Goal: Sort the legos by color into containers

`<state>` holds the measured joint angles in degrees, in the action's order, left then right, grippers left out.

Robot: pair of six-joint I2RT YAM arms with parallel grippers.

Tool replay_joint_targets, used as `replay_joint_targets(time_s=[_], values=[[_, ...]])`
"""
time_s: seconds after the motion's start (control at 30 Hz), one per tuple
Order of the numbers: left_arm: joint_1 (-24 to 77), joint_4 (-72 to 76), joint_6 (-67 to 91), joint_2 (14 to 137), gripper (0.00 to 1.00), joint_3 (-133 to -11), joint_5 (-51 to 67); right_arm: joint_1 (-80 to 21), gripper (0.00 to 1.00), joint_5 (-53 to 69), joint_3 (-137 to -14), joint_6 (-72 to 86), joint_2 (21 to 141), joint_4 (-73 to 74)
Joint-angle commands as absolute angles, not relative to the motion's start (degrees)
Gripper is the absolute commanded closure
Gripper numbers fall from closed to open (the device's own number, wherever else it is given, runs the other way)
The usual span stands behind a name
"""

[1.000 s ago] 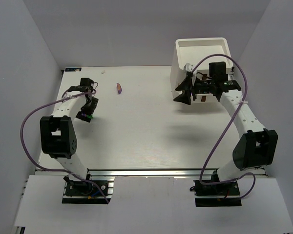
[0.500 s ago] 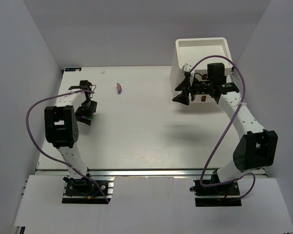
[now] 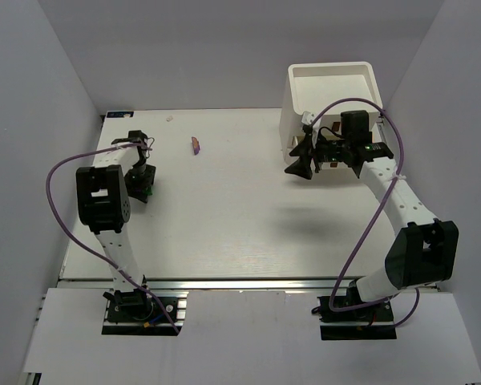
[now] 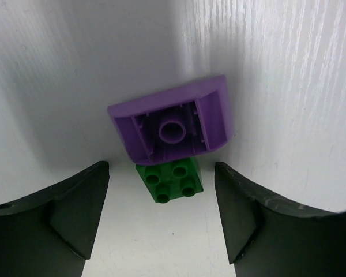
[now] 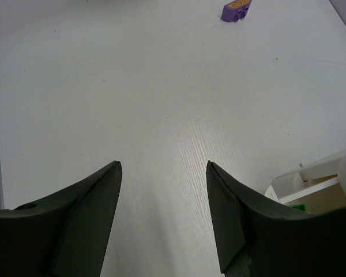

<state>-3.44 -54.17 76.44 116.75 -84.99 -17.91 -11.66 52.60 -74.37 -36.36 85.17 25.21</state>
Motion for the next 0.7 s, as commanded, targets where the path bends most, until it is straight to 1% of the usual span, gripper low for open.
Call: replay_joint_targets(time_s=[0.0, 0.03, 0.07, 0.13, 0.17, 0.27, 0.37, 0.4, 0.43, 0.47, 0.5, 0.53, 0.6, 0.63, 0.67], values=[[-4.2, -54.6, 77.1, 117.8, 0.18, -86.5, -19.0, -11.6, 0.34, 52.2, -74.3, -36.1, 82.9, 24.3], [-4.2, -54.6, 77.1, 117.9, 0.21, -86.6, -18.9, -11.7, 0.34, 52.1, -74.3, -36.1, 82.9, 24.4], [-4.7, -54.6, 77.1, 117.9, 0.28, -86.4, -18.9, -11.8, 0.34, 52.0, -74.3, -36.1, 82.8, 24.4], [-4.7, -54.5, 77.0, 117.4, 0.38, -86.0, -18.5, -11.7, 0.34, 51.9, -74.2, -36.1, 82.7, 24.4], [-4.7, -54.2, 77.0, 117.2, 0.46, -85.3, -18.2, -11.7, 0.34, 51.9, -74.2, -36.1, 82.7, 24.4], [-4.7, -52.9, 76.2, 115.1, 0.56, -83.2, -16.3, -11.6, 0.34, 51.8, -74.2, -36.1, 82.9, 24.4], [-4.2, -50.6, 73.9, 112.1, 0.62, -81.1, -13.5, -11.9, 0.34, 51.8, -74.3, -36.1, 82.9, 24.3], [-4.2, -49.4, 73.0, 111.2, 0.67, -79.6, -12.8, -11.5, 0.34, 51.7, -74.3, -36.1, 83.0, 24.3], [-3.5, -48.6, 70.7, 109.3, 0.70, -79.0, -11.9, -11.7, 0.34, 51.6, -74.3, -36.1, 82.9, 24.2], [-3.5, -46.7, 69.3, 108.2, 0.72, -78.3, -9.4, -11.8, 0.34, 51.5, -74.3, -36.1, 82.8, 24.1], [-2.9, -45.6, 67.6, 107.1, 0.78, -76.7, -7.8, -11.7, 0.34, 51.5, -74.3, -36.1, 82.8, 23.9], [-2.9, -44.3, 64.0, 106.0, 0.82, -75.9, -6.0, -11.5, 0.34, 51.5, -74.2, -36.0, 82.8, 23.8], [-2.9, -38.7, 57.8, 102.3, 0.92, -72.7, 2.2, -11.5, 0.34, 51.4, -74.2, -35.3, 82.7, 22.8], [-2.3, -35.9, 55.0, 100.8, 0.94, -71.5, 4.9, -11.6, 0.34, 50.8, -74.1, -33.9, 82.5, 22.2], [-2.3, -30.4, 52.8, 98.6, 0.98, -70.4, 11.6, -11.5, 0.36, 50.4, -73.7, -32.8, 82.2, 21.4]])
